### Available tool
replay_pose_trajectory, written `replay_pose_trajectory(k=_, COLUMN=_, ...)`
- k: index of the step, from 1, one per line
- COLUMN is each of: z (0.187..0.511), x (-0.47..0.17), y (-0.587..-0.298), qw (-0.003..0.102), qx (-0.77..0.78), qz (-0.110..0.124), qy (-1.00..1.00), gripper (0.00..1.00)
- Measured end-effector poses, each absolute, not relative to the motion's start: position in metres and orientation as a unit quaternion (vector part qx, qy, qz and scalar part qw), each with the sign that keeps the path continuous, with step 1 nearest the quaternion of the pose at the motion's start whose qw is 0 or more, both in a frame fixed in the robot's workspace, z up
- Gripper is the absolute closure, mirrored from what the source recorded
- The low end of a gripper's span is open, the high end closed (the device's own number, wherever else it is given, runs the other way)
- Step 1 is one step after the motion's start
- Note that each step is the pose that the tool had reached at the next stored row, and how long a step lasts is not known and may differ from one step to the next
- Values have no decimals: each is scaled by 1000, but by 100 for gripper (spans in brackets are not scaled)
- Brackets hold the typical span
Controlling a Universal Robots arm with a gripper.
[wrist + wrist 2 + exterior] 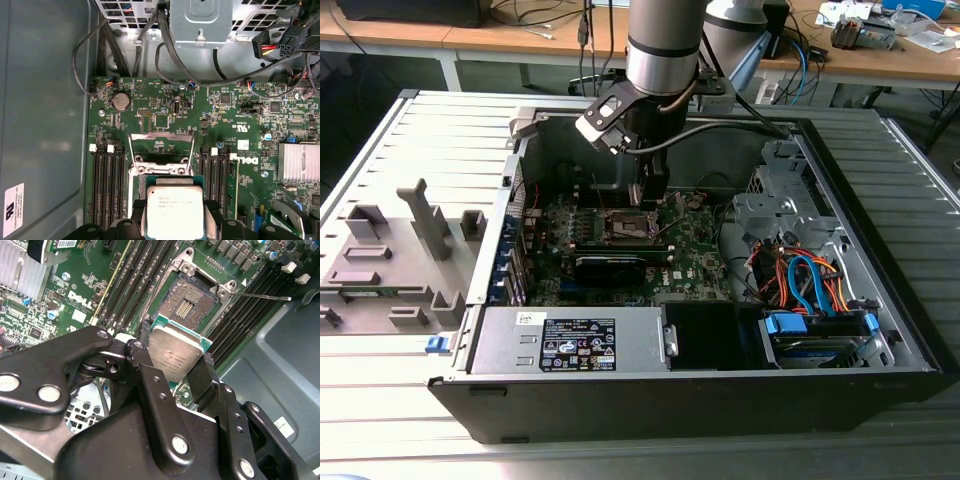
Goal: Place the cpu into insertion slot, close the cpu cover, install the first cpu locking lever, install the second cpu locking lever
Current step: 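Place the cpu into insertion slot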
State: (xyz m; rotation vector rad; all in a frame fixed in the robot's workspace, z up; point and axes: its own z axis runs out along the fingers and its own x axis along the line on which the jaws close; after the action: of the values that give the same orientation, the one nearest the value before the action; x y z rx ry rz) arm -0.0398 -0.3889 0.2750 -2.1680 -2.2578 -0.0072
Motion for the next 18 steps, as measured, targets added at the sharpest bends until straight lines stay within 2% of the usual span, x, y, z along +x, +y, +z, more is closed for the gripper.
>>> replay_pose_trajectory(k=18, z=270, x=-40, y=-389, qw=6, qx=-693, qz=-2, qy=-721, gripper=45)
